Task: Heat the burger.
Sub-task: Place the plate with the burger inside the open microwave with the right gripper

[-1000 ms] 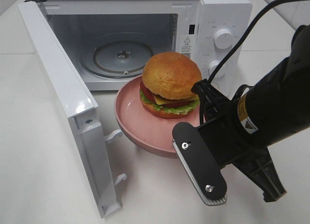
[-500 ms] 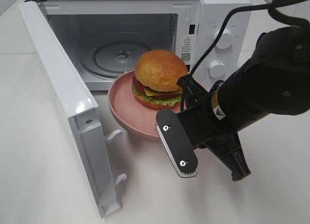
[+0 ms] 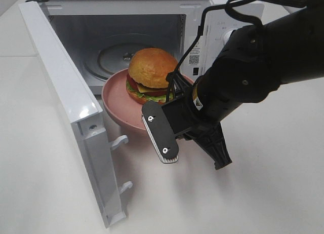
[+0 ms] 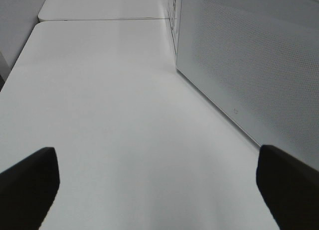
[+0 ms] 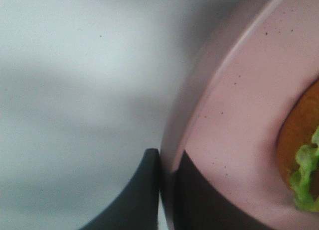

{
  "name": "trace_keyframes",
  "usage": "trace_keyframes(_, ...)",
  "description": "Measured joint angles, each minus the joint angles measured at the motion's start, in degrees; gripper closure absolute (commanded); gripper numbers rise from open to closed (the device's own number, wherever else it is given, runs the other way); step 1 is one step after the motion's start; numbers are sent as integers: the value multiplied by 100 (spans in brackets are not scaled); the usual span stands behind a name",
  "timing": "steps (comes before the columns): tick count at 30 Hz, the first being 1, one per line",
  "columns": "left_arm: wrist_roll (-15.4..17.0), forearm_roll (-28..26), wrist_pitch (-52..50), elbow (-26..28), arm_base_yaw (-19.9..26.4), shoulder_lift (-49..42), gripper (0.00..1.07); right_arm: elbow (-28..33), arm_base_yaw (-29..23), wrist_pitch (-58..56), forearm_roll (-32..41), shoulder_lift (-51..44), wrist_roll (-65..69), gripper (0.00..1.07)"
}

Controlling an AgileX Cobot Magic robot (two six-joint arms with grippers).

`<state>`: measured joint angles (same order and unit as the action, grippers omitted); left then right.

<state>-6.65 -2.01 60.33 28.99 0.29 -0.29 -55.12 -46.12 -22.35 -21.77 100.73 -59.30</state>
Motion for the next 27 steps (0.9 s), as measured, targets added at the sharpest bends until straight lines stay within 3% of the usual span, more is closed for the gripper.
trace_keyframes(27,0,0,0,0,0,0,4,-1301,52,-69,97,900,-149,107)
